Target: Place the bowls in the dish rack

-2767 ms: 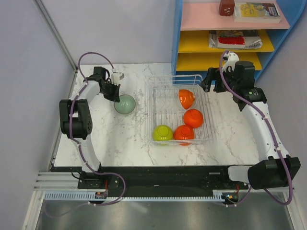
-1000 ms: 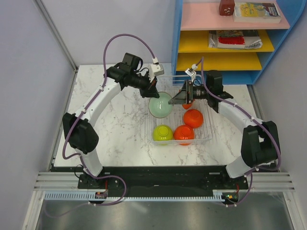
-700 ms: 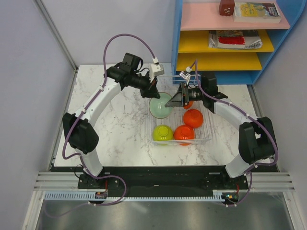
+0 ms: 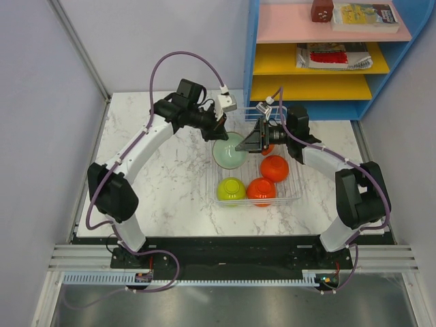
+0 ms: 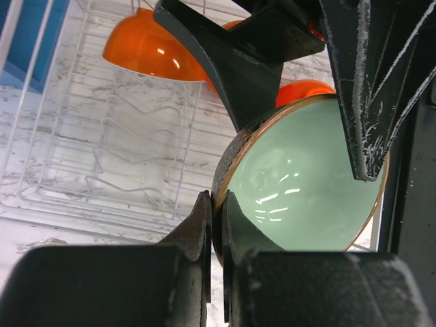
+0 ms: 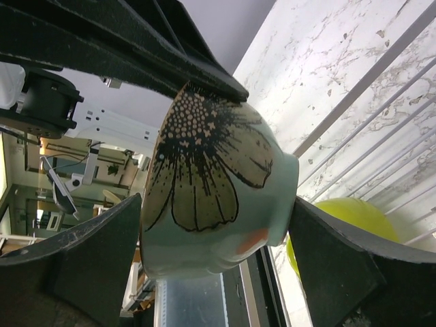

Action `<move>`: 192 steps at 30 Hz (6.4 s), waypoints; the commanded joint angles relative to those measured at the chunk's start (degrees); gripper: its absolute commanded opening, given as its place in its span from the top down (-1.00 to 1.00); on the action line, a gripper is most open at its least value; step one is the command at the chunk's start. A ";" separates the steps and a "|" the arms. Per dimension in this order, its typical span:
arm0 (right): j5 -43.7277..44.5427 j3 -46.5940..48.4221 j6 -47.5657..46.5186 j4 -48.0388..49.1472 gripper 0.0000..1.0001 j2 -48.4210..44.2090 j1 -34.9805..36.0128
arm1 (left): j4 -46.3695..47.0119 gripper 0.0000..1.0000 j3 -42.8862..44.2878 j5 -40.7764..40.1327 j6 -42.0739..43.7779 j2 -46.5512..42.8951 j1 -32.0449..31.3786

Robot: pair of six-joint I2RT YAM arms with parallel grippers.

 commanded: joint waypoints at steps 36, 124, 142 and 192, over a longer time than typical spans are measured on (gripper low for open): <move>-4.82 6.16 -16.48 -11.63 -0.77 0.34 -1.62 | 8.76 0.96 -2.04 0.78 -1.19 -5.89 0.78; 92.64 28.75 -40.74 -43.89 1.00 0.95 21.76 | 12.80 -0.99 -32.53 12.29 -4.44 -23.65 26.71; 103.80 32.44 -43.12 -43.27 1.00 7.89 25.72 | 14.38 -0.99 -37.89 16.77 -2.78 -27.95 28.29; 98.98 38.15 -40.65 -46.96 0.43 22.48 29.32 | 16.93 -0.99 -44.49 23.54 -1.90 -32.79 34.18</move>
